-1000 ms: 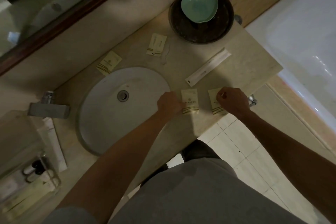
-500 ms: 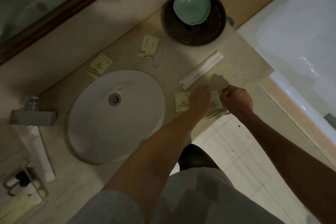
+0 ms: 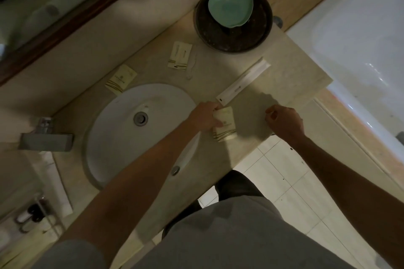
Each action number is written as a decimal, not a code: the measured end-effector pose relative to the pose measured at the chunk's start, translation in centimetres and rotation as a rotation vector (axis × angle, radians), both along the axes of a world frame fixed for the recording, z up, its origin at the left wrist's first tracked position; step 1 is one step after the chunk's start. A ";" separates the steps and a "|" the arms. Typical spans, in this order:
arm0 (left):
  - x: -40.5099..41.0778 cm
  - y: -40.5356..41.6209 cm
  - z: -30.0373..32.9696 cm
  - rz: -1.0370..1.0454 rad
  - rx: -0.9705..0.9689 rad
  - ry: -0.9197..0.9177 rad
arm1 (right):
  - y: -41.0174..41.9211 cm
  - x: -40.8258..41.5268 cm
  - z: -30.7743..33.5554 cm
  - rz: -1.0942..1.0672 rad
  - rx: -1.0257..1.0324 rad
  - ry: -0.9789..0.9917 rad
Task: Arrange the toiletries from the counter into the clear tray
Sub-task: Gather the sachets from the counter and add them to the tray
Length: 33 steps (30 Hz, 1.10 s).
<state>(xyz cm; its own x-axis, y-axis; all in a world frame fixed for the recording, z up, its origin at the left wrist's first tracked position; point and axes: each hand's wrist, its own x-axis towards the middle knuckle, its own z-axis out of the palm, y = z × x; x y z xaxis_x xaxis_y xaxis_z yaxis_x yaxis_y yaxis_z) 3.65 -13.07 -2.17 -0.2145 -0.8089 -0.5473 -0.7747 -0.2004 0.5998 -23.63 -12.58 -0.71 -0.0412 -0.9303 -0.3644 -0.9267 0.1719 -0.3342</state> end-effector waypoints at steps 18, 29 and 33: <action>-3.7 3.8 0.8 0.244 -0.261 -0.357 | 1.3 2.7 -0.9 0.079 0.028 -0.078; -5.0 5.0 0.1 0.047 -0.257 -0.510 | 1.0 4.1 -0.7 0.460 -0.247 0.246; -5.5 5.1 0.3 0.021 -0.207 -0.543 | 0.9 5.0 -0.6 0.463 -0.228 0.243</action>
